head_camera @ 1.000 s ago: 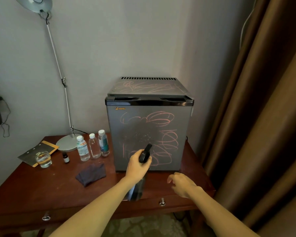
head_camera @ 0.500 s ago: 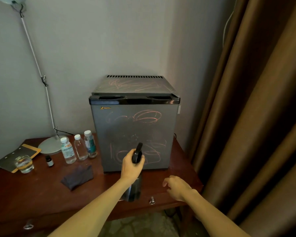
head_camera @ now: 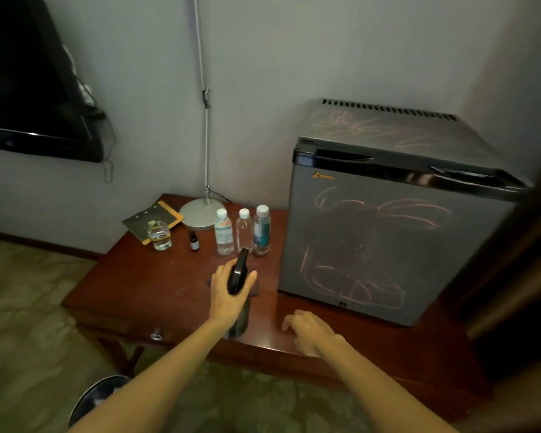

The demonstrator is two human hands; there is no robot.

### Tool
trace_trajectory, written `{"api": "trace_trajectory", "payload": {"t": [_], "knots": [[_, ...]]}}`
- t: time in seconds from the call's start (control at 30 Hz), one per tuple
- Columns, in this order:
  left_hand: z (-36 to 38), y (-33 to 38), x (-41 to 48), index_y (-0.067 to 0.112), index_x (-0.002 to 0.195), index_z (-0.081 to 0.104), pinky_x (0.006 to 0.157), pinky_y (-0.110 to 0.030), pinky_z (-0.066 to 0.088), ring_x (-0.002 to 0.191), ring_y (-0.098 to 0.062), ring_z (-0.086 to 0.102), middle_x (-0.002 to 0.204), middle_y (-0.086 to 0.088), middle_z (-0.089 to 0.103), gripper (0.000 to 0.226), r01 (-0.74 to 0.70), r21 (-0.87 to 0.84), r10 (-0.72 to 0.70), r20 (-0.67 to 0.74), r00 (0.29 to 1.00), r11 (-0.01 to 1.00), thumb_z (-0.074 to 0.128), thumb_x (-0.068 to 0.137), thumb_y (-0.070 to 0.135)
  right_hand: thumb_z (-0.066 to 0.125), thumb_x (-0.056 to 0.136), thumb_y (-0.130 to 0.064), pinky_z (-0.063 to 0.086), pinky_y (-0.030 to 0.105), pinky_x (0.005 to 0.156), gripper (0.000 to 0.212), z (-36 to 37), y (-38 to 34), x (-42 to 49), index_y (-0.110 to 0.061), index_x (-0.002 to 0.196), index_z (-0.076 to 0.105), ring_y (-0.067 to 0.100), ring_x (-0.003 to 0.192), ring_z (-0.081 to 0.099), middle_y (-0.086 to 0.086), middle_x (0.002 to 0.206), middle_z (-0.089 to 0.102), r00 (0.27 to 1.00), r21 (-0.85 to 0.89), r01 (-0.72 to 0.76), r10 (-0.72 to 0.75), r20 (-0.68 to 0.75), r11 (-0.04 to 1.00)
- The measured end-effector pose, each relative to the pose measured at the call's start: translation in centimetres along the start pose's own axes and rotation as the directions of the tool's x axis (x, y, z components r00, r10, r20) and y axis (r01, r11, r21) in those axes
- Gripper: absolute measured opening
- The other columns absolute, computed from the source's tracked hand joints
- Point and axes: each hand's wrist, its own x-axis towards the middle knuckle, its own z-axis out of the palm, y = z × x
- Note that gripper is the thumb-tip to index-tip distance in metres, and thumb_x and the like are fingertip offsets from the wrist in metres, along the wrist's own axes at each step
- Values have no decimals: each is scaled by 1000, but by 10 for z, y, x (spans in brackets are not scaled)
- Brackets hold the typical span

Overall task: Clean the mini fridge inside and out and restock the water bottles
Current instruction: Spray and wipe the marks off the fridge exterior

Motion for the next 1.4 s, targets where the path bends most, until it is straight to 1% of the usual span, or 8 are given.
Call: {"api": "trace_trajectory", "payload": {"t": [0.37,0.57,0.7,0.9,0.97,1.07,1.23,1.4], "knots": [[-50,-111,110,18,112,57,86,-30,39,101,-9,45,102,4,53,37,121,72,-113,-111,987,990,66,85,41,52,87,-6,38,39,104,48,19,-60,172,-12,133,42,31,130,36,10,139,39,990,-108,135,-129,54,985],[-42,-156,164,18,121,54,91,-28,38,103,-11,44,103,1,49,51,146,60,-138,-127,982,987,62,83,52,56,89,-14,11,49,117,78,38,-65,245,-21,152,11,23,148,-9,3,160,-7,982,-145,156,-137,130,977],[-36,-177,190,20,124,52,94,-31,40,107,-12,46,106,4,47,61,166,38,-161,-119,980,985,55,79,60,55,90,-26,6,51,116,84,55,-62,277,-26,152,-1,24,146,-19,4,158,-20,968,-136,136,-102,231,981],[-34,-188,204,23,122,53,94,-33,41,107,-14,45,107,3,47,58,154,51,-147,-111,983,987,55,78,61,39,99,-16,21,45,115,60,53,-69,287,-20,153,12,26,148,-6,9,160,-6,982,-110,101,-81,171,989],[-35,-187,201,24,126,51,92,-30,36,108,-12,41,111,3,45,65,178,87,-169,-109,980,980,52,76,64,42,96,-11,28,37,111,50,46,-72,287,-12,145,34,27,146,15,12,157,19,992,48,62,-67,107,997],[-36,-182,196,27,131,46,91,-29,34,107,-9,35,111,6,42,69,228,135,-213,-114,970,964,50,74,66,46,89,-7,44,33,91,26,38,-75,279,-10,111,61,27,113,56,9,118,61,998,364,-33,49,-34,931],[-42,-168,174,27,141,35,102,-38,31,123,-21,33,131,-4,41,73,251,225,-227,-127,966,942,68,78,46,44,90,-2,39,23,69,38,24,-78,235,-36,73,46,15,88,57,-10,84,56,964,592,-147,249,-93,793],[-42,-134,113,19,141,29,102,-51,33,126,-35,30,137,-16,34,82,401,227,-359,-205,911,888,73,76,42,47,91,-1,40,23,69,27,16,-66,169,-20,100,65,15,88,58,-2,92,62,929,785,-166,361,-78,598]]}}
